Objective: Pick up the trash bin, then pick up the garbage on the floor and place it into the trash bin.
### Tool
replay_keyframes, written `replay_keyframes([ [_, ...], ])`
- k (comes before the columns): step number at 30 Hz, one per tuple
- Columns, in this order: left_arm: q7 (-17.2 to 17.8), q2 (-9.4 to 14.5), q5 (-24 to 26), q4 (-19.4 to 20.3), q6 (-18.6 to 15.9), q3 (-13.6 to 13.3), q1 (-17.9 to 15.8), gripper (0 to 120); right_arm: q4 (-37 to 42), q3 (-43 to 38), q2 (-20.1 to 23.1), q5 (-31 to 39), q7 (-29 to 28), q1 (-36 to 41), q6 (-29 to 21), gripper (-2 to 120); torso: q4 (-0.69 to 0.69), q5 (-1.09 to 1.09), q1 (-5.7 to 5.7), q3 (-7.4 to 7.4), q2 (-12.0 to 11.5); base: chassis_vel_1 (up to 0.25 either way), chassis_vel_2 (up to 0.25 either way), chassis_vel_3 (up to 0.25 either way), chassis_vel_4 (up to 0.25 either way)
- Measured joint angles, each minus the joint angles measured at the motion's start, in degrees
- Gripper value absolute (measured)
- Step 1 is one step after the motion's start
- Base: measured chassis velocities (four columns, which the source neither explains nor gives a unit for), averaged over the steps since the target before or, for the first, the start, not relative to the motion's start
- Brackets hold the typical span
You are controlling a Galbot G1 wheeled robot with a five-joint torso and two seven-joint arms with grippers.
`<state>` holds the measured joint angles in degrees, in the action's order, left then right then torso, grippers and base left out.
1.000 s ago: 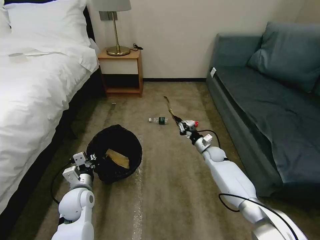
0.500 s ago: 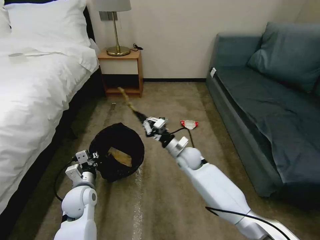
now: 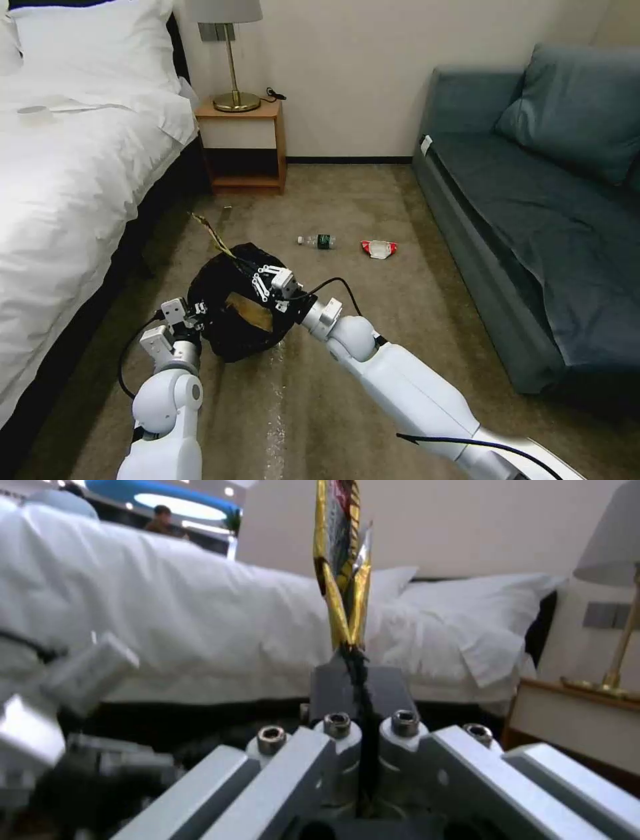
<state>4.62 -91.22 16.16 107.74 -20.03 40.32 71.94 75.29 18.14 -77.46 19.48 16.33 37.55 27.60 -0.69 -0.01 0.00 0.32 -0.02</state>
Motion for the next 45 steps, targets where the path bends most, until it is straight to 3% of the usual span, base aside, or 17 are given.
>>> replay_keyframes([
  [12, 0.00, -0.29, -0.52, 0.81, -0.01, -0.13, 0.76, 4, -4.47, -1.06, -0.75, -3.36, 0.22, 1.99, 1.41, 1, 0.00, 0.00, 0.00, 0.00, 0.00, 0.000, 0.000, 0.000, 0.000],
  [14, 0.00, -0.28, -0.52, 0.86, -0.01, -0.06, 0.78, 4, -4.53, -1.12, -0.76, -3.58, 0.25, 2.19, 1.43, 6, 0.00, 0.00, 0.00, 0.00, 0.00, 0.000, 0.000, 0.000, 0.000],
  [16, 0.00, -0.22, -0.52, 0.98, -0.01, 0.09, 0.85, 4, -4.43, -1.20, -0.73, -4.13, 0.38, 2.51, 1.43, 20, 0.00, 0.00, 0.00, 0.00, 0.00, 0.000, 0.000, 0.000, 0.000],
  [23, 0.00, -0.18, -0.52, 1.02, 0.03, 0.19, 1.18, 4, -3.60, -1.31, -0.56, -4.30, 0.44, 2.53, 1.34, 39, 0.00, 0.00, 0.00, 0.00, 0.00, 0.000, 0.000, 0.000, 0.000],
  [28, -0.02, 0.08, -0.47, 1.03, 0.09, 0.39, 1.35, 4, -2.60, -2.48, -0.41, -4.07, 0.43, 1.78, 0.95, 65, 0.00, 0.00, 0.00, 0.00, 0.00, 0.000, 0.000, 0.000, 0.000],
  [32, -0.03, 0.34, -0.38, 1.02, 0.09, 0.51, 1.36, 4, -1.61, -3.39, -0.26, -3.57, 0.01, 1.06, 0.47, 73, 0.00, 0.00, 0.00, 0.00, 0.00, 0.000, 0.000, 0.000, 0.000],
  [34, -0.05, 0.72, -0.05, 0.89, 0.10, 0.74, 1.22, 4, -0.77, -5.34, -0.22, -3.12, -2.00, -0.24, -0.13, 86, 0.00, 0.00, 0.00, 0.00, 0.00, 0.000, 0.000, 0.000, 0.000],
  [37, -0.07, 1.23, 0.47, 0.62, 0.11, 0.99, 1.03, 4, -0.24, -7.70, -0.12, -2.53, -4.34, -1.20, -0.84, 96, 0.00, 0.00, 0.00, 0.00, 0.00, 0.000, 0.000, 0.000, 0.000],
  [44, -0.11, 2.27, 1.64, -0.03, 0.48, 1.19, 0.43, 4, 1.46, -13.34, 0.83, -0.78, -9.76, -1.31, -4.89, 100, 0.00, 0.00, 0.00, 0.00, 0.00, 0.000, 0.000, 0.000, 0.000],
  [45, -0.15, 2.50, 1.80, -0.25, 0.50, 1.25, 0.20, 4, 1.79, -15.22, 1.11, 0.07, -13.25, -0.91, -6.16, 100, 0.00, 0.00, 0.00, 0.00, 0.00, 0.000, 0.000, 0.000, 0.000],
])
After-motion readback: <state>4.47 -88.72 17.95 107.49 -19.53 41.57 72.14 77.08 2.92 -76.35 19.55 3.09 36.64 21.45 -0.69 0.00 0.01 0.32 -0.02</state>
